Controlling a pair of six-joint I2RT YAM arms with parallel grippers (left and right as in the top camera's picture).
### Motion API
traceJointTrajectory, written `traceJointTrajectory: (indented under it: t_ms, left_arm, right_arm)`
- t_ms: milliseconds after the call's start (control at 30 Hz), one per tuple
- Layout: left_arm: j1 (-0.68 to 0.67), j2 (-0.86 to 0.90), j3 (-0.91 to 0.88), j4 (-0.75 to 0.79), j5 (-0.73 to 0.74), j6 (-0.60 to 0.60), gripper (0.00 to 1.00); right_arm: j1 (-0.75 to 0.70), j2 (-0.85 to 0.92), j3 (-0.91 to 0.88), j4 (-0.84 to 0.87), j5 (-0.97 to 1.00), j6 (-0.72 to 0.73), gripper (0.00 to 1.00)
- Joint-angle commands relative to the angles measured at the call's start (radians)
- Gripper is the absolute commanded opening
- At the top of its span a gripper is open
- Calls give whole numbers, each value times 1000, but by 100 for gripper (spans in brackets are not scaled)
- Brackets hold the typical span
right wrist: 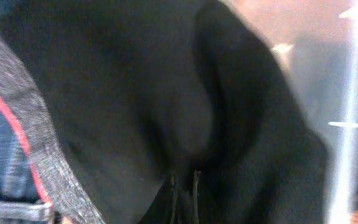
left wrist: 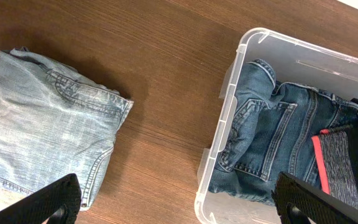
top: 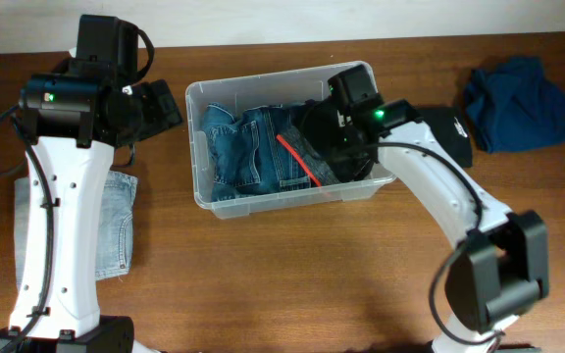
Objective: Pack container
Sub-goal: 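Press the garment flat in the bin with the right gripper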
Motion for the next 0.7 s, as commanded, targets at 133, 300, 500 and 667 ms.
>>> traceJointTrajectory:
  t_ms: [133,300,500,667]
  left_arm:
    - [4,4,-2,0,-1,10,99]
    - [4,4,-2,0,-1,10,99]
    - [4,4,-2,0,-1,10,99]
    - [4,4,-2,0,-1,10,99]
  right_arm:
    - [11,98,1,-33,-26,49,4]
    - [11,138,-15,-30,-56,80,4]
    - [11,140,-55,3,-63,93,4]
    - [11,134,-51,2,-63,92,4]
